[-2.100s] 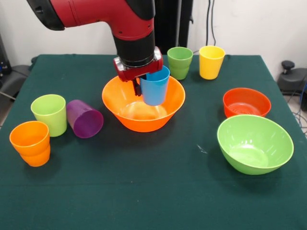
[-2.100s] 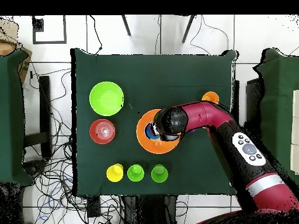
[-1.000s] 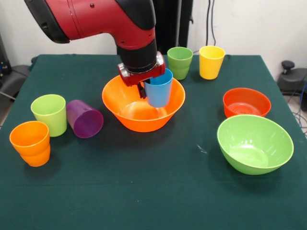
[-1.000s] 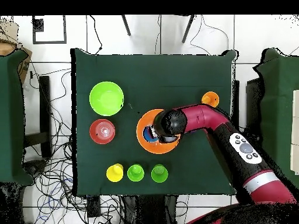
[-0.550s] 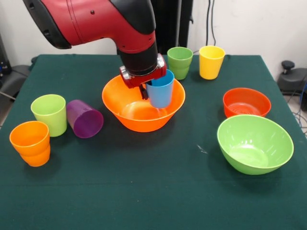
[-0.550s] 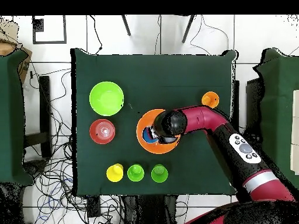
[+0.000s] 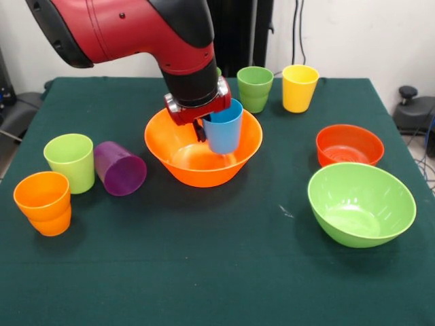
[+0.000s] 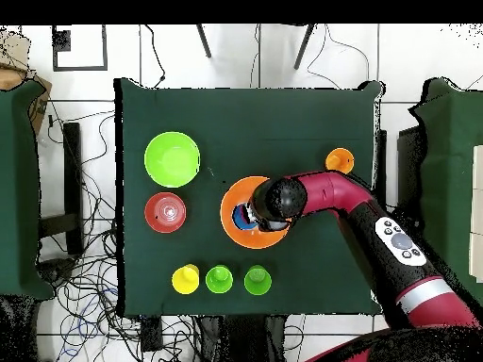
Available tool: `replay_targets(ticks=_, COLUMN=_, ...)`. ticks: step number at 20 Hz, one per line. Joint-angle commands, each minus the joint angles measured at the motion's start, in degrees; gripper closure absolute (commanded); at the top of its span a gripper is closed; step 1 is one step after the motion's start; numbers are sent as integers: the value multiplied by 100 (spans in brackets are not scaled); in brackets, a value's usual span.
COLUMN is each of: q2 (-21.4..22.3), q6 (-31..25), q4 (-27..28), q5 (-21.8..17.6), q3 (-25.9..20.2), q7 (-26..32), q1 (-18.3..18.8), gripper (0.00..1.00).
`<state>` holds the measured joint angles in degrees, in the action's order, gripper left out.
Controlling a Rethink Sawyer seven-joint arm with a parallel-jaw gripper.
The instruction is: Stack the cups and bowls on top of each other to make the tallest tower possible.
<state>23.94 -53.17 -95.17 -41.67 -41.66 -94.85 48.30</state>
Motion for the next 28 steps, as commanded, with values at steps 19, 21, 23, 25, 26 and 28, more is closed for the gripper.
replay_targets(ticks=19, q2=237, q6=-413, q4=833, q5=-681, q3=-114, q7=2373, q1=-75, gripper=100)
replay_targets(ticks=21, q2=251, q6=-441, q4=863, q5=-703, q3=-94, q7=2390, q1=-100, gripper=100)
replay_targets(ticks=23, q2=256, q6=-463, q4=885, q5=-718, q3=-69, q7=2396, q1=-121, gripper=100)
replay_targets(ticks=25, q2=258, q6=-452, q4=861, q5=-699, q3=-53, q7=2387, q1=-109, gripper=100)
replay_targets(ticks=26, q2=262, q6=-439, q4=864, q5=-725, q3=-27, q7=2372, q1=-129, gripper=100)
replay_targets(ticks=28, q2=249, q6=-424, q4=897, q5=-797, q3=39, q7=2371, q1=-166, gripper=100)
